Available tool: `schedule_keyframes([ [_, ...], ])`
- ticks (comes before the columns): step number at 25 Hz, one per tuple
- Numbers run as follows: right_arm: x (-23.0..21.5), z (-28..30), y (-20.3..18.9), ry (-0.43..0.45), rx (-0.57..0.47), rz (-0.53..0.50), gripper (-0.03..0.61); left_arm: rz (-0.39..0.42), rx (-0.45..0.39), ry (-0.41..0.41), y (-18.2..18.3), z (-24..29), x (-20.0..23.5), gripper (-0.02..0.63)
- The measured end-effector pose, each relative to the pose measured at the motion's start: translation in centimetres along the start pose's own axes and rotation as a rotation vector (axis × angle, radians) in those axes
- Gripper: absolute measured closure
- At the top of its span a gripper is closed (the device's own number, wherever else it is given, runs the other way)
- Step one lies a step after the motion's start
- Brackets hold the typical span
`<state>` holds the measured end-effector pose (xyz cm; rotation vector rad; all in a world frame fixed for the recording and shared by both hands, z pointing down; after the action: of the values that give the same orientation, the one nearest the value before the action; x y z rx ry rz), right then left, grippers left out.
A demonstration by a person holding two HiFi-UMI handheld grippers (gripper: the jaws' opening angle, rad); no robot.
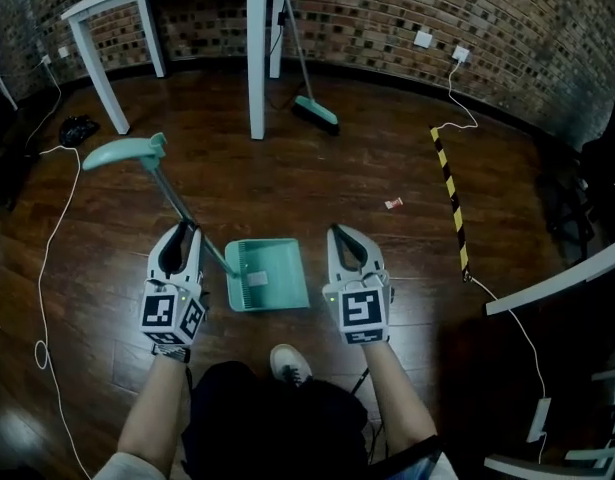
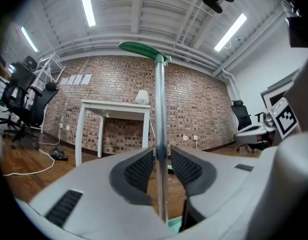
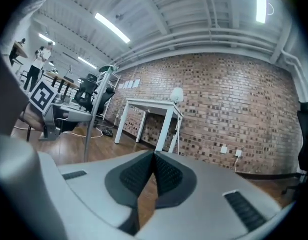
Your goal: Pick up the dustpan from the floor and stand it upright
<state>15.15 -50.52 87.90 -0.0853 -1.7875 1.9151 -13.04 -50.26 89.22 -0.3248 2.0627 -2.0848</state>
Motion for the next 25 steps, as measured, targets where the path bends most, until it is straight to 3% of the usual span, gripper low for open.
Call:
schedule_keyframes([
  [5,-2.3,-1.2,5.4,0.013,-0.018,0.067,0.596,0.012,0.043,0.026,2.1,-2.5,0.1,0.486],
  [7,-3.7,-1.9,8.6,0.024,-0.039,0.099,0.597,-0.029,0.046,0.024,4.9,-3.3,0.1,0.567],
  [10,-5.0,-2.3,13.8,0.041,-0.049,0.113,0.598,-0.043,0.068,0.044,10.4,-4.4,0.3,0.627],
  [14,-5.5,-3.8,20.2,0.052,0.009,0.111,0.597,-0.047,0.109,0.000,17.3,-5.2,-0.9,0.621],
  [19,-7.3,-6.3,31.2,0.064,-0.002,0.121,0.597,0.053,0.120,-0.047,28.3,-5.4,-2.9,0.620],
  [25,-8.3,-9.2,42.8,0.067,-0.025,0.153,0.597,0.064,0.092,-0.056,40.8,-7.9,-3.7,0.618],
])
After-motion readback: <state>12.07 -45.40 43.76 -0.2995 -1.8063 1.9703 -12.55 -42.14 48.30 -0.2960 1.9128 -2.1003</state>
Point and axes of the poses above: the fingertips, and each gripper's own axes: z forward along the fingers, x to its left, y out of its top, the point moved 4 cm from there along -z, backward along the fingers, and after that the axes turned 2 degrees about x, right-handed, at the moved point
